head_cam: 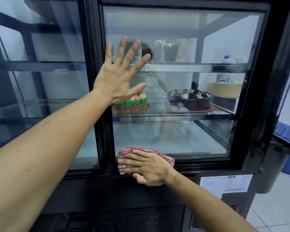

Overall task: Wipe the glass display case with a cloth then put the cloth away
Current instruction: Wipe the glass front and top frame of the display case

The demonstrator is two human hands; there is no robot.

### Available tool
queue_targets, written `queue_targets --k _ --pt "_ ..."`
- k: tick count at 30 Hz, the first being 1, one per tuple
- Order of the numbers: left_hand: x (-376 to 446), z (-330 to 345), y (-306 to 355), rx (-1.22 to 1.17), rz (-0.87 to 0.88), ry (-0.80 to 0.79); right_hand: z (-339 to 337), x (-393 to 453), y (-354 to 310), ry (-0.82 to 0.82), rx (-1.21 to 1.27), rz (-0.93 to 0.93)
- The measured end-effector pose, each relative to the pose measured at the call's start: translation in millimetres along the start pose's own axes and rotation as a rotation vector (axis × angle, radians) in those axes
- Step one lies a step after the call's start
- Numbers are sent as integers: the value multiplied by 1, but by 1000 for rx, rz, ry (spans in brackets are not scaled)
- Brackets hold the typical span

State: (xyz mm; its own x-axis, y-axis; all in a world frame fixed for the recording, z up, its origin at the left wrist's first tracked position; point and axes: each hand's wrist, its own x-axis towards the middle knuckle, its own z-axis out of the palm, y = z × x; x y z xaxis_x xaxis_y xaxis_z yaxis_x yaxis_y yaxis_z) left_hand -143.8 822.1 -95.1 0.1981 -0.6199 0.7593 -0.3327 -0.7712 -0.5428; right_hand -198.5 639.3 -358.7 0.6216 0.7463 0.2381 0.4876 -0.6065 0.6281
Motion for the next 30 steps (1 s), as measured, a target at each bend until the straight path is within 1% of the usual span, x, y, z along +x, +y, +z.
queue_targets --k 2,6,8,10,13,16,18,21,23,25,27,28,29,30 --pt "1 0 2 2 1 -4 5 -34 18 -11 -9 14" --pt "1 0 1 -10 -2 7 13 -114 55 -46 -48 103" --pt "1 0 1 -12 3 24 12 -130 61 -67 -76 116" --pt "1 1 3 -9 5 29 13 -121 58 -61 -77 95" --pt "2 2 2 -7 21 30 11 -76 35 -70 -40 41" --pt "1 6 1 50 206 45 9 -24 10 -29 -28 7" --pt "-1 9 2 91 281 40 7 -4 1 -5 -58 -4" --pt "-1 8 3 92 268 20 1 -1 8 39 -81 -55" --pt "-1 6 3 85 269 2 -2 -12 23 72 -105 -51" --pt "-1 8 2 80 261 0 -4 -39 48 148 -162 24" --pt "0 8 3 75 253 -5 -5 -81 78 234 -155 161" --pt "0 8 4 81 252 -3 -3 -106 94 288 -147 286" --pt "-1 8 5 89 254 -7 -1 -130 106 342 -148 451" --pt "-1 11 4 89 269 -17 2 -151 116 417 -124 678"
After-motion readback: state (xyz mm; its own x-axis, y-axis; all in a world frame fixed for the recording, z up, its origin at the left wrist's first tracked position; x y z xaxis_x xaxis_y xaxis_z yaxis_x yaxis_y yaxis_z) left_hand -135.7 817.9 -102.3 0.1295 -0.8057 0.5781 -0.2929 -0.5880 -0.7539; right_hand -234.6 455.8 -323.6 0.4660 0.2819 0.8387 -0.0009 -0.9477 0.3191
